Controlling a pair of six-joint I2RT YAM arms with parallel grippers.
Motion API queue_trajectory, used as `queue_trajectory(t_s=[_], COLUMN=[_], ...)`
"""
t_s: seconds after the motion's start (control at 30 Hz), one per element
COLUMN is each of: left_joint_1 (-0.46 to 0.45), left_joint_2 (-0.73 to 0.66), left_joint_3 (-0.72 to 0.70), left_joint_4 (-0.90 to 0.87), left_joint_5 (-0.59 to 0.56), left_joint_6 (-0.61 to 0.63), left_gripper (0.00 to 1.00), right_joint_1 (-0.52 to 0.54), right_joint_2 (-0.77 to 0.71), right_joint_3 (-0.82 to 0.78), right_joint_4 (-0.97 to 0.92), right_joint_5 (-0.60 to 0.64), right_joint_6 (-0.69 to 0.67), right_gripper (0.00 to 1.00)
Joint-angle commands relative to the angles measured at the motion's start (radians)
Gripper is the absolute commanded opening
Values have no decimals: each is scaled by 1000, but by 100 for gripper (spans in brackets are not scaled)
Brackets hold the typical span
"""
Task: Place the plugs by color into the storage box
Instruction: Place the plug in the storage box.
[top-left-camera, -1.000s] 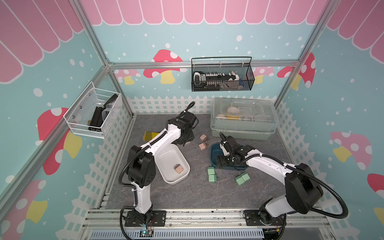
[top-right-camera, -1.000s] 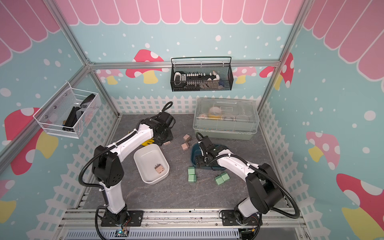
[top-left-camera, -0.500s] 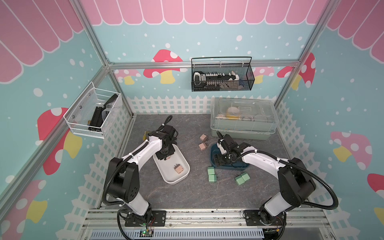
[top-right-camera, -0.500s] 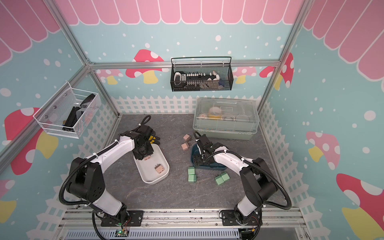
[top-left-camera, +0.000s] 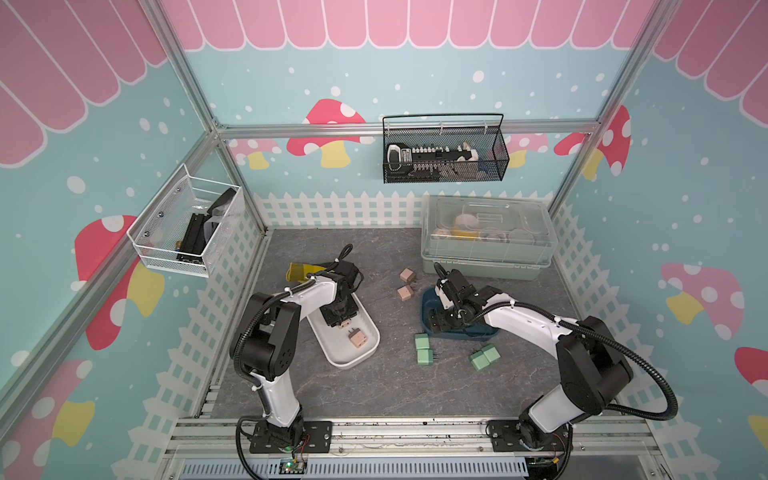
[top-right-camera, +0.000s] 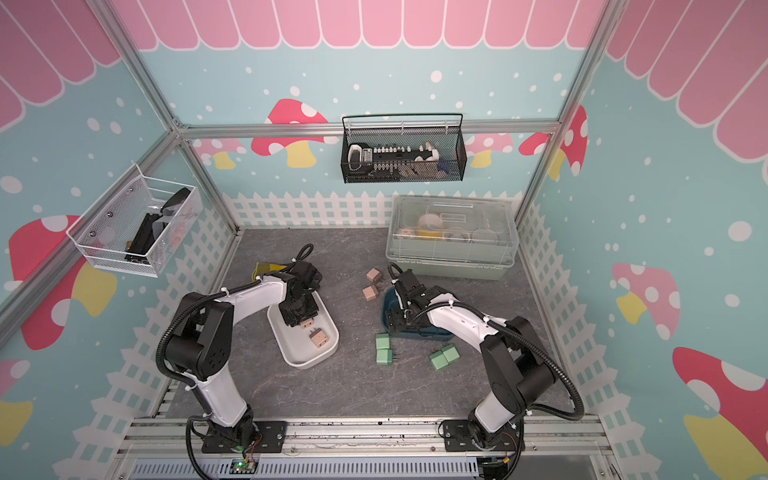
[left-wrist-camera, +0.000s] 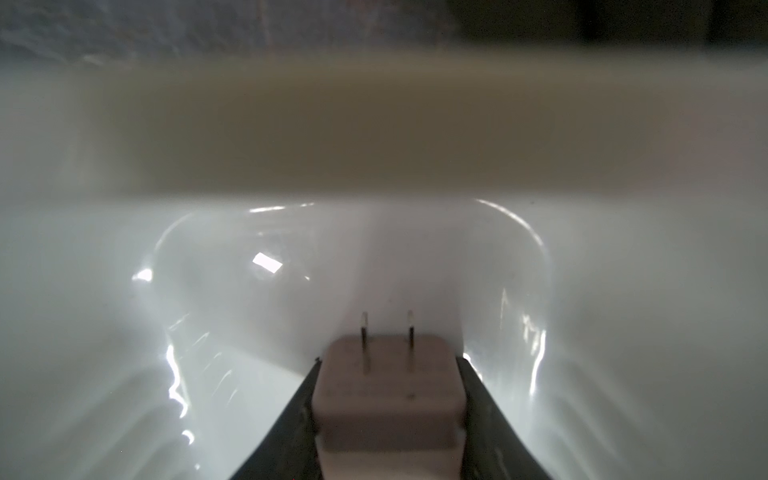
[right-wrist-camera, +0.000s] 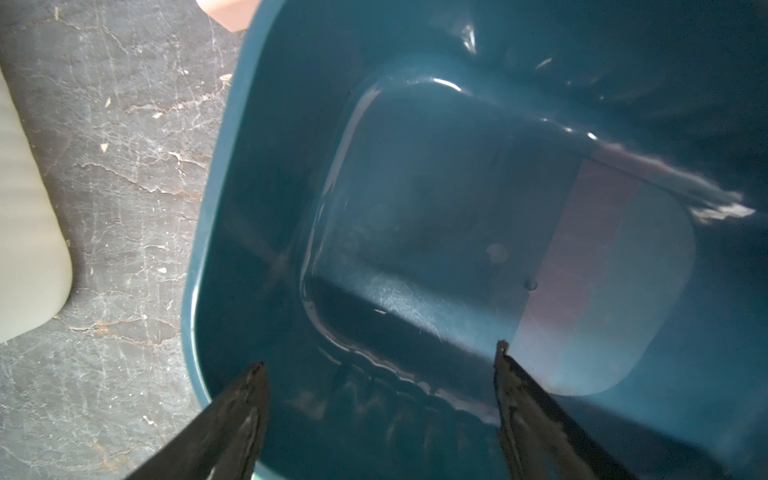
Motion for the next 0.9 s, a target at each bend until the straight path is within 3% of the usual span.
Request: queue_trajectory(t_s=[0.0, 0.33, 0.6, 0.87], left_joint_1=[-2, -1, -3, -94], left_joint_2=[47, -52, -127, -1], left_joint_3=[-30, -29, 117, 378], left_joint_4=[59, -9, -143, -152], left_joint_5=[16, 6, -22, 40], left_joint_6=[-22, 27, 112, 406], left_gripper=[46, 67, 69, 71], right_joint_1=[-4, -5, -5, -4], right_joint_2=[-34, -53, -54, -67], right_joint_3=[-22, -25, -19, -24], right_joint_4=[-11, -15, -15, -18], right_joint_5=[14, 29, 34, 44], right_joint_6=[16, 29, 29, 24], right_gripper=[83, 83, 83, 83])
